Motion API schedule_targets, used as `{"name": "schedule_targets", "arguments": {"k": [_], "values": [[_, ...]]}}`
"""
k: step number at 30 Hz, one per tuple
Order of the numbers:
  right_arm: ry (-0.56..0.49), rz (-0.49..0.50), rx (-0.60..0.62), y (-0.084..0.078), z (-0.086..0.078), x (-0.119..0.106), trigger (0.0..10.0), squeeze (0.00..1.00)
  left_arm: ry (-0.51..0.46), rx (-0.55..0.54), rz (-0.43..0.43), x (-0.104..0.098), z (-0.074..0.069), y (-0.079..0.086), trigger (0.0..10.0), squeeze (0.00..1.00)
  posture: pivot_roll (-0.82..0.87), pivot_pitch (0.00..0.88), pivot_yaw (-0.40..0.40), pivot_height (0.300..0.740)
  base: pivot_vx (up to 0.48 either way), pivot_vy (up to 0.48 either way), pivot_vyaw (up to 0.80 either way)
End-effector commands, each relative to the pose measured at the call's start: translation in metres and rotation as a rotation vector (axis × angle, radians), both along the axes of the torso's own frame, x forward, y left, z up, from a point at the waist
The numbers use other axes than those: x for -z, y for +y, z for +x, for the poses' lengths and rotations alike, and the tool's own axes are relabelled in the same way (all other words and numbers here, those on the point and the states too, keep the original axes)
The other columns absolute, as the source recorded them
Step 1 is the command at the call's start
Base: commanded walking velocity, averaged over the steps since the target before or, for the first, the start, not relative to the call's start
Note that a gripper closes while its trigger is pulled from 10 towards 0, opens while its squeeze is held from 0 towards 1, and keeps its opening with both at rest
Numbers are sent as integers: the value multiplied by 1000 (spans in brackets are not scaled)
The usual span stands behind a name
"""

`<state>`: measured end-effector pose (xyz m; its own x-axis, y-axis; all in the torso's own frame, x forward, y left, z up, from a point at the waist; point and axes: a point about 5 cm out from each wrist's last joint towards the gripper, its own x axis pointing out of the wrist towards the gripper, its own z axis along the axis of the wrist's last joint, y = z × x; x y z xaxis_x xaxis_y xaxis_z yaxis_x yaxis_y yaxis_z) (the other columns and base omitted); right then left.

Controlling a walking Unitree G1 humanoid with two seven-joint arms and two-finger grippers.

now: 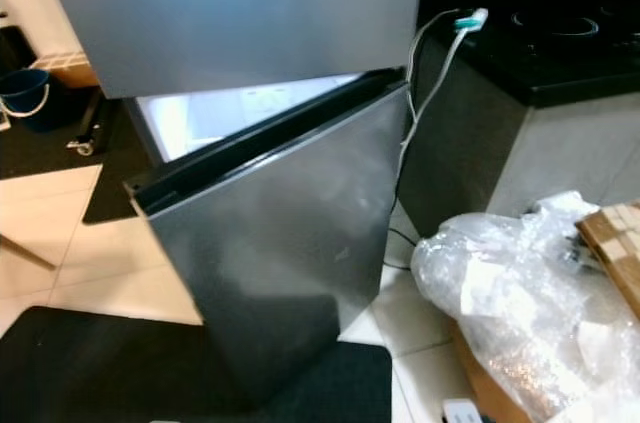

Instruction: Restocking fridge

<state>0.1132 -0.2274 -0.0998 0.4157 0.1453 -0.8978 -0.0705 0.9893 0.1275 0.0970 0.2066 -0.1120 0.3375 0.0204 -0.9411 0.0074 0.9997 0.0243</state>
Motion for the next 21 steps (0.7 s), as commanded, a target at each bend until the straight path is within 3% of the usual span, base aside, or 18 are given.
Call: {"name": "schedule_targets", "arguments": {"k": [1, 21], "values": [[-12, -10, -4, 0, 4, -1, 10000, 0, 22, -9, 8, 1, -7, 3, 10000, 0, -62, 38, -4, 740, 0, 0, 706], [-11, -8, -9, 1, 5, -1, 10000, 0, 20, -8, 9, 1, -6, 4, 10000, 0, -58, 28, -6, 740, 0, 0, 709]]}}
